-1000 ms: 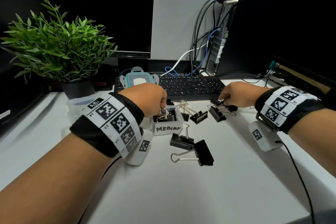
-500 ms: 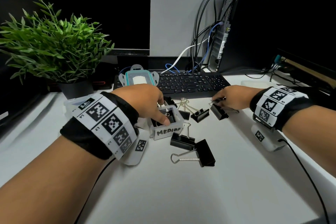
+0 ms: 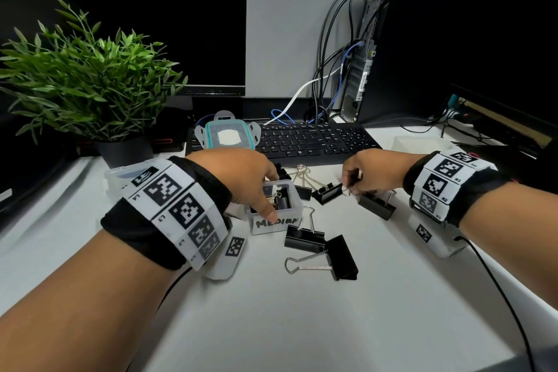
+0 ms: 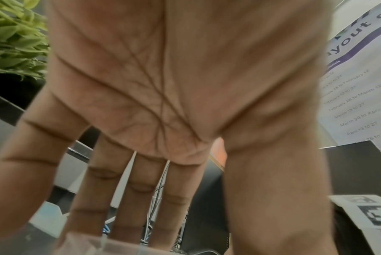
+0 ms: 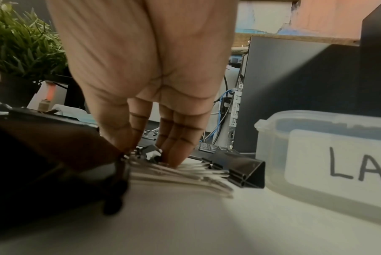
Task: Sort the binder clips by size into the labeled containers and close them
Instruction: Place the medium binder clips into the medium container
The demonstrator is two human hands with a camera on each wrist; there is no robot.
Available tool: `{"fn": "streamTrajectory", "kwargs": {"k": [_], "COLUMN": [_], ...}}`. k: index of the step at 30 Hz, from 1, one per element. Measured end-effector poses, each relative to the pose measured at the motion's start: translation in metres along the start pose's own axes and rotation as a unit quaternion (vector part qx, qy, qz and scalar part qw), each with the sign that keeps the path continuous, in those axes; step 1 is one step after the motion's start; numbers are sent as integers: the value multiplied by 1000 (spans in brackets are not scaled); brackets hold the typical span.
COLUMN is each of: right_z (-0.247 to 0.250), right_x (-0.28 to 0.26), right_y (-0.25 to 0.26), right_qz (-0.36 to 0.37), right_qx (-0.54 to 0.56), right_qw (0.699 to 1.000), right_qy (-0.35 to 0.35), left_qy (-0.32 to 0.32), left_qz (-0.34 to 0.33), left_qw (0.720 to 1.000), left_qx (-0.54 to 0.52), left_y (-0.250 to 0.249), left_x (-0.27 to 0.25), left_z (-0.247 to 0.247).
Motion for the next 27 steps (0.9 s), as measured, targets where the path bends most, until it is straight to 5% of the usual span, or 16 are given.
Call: {"fn": "streamTrajectory", "kwargs": {"k": [6, 10, 15, 18, 27], "right_z": [0, 9, 18, 20, 19], "right_x": [3, 2, 1, -1, -6], "right_y": [4, 4, 7, 20, 69], "right_qz": [31, 37, 47, 64, 74], "right_qx": [-29, 0, 142, 197, 452], "right_qw": [999, 996, 976, 965, 881], "right_qy": [-11, -85, -161, -161, -121], "left_qy": [-18, -28, -113, -178, -234], "left_qz": [0, 9, -12, -32, 21], "left_qw": [1000, 999, 993, 979, 943], "left_qx": [-15, -19, -37, -96, -234], "left_y": [-1, 3, 1, -3, -1], "left_x": [3, 4, 3, 2, 6], "left_z": [-2, -3, 6, 13, 14]}}
Point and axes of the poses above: each hand's wrist, its own x-axis towards the middle knuckle, its own z-axis out of the back of the hand, y = z × x, the point moved 3 cm from there along x, towards the middle knuckle, and after that the axes turned 13 degrees about -y, right-handed, at the moved point
